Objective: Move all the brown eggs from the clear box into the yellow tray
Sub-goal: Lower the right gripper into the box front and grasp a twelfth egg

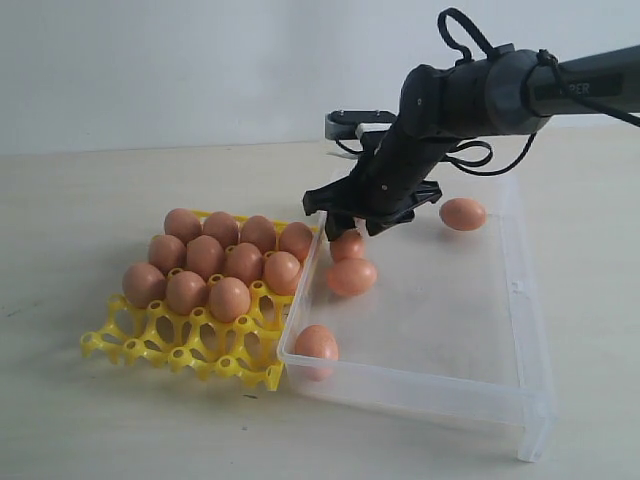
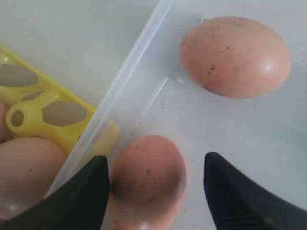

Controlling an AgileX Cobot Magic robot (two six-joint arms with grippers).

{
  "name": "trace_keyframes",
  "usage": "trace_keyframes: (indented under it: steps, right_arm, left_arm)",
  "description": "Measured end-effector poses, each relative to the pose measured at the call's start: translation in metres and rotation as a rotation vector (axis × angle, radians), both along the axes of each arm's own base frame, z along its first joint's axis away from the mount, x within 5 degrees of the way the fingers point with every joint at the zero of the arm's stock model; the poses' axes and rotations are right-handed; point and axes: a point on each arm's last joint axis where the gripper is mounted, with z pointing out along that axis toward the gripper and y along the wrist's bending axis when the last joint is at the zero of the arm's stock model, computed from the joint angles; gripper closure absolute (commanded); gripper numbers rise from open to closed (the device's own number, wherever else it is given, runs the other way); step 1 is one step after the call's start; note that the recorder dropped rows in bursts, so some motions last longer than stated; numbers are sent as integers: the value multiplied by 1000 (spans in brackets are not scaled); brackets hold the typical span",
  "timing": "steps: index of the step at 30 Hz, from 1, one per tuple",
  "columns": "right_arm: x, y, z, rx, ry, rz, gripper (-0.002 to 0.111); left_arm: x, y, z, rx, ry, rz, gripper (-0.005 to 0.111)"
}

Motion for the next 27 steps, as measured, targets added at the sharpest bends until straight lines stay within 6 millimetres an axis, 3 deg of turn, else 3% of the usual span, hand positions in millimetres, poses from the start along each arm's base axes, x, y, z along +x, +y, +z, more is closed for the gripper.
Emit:
trace_keyframes:
  steps: [5, 27]
  right_arm:
    - [0, 0, -13, -11, 25, 0, 50]
    - [13, -5, -13, -5, -84, -14, 50]
  left_arm:
    - [0, 0, 0, 0, 0, 0, 107]
    - [0, 0, 0, 0, 0, 0, 107]
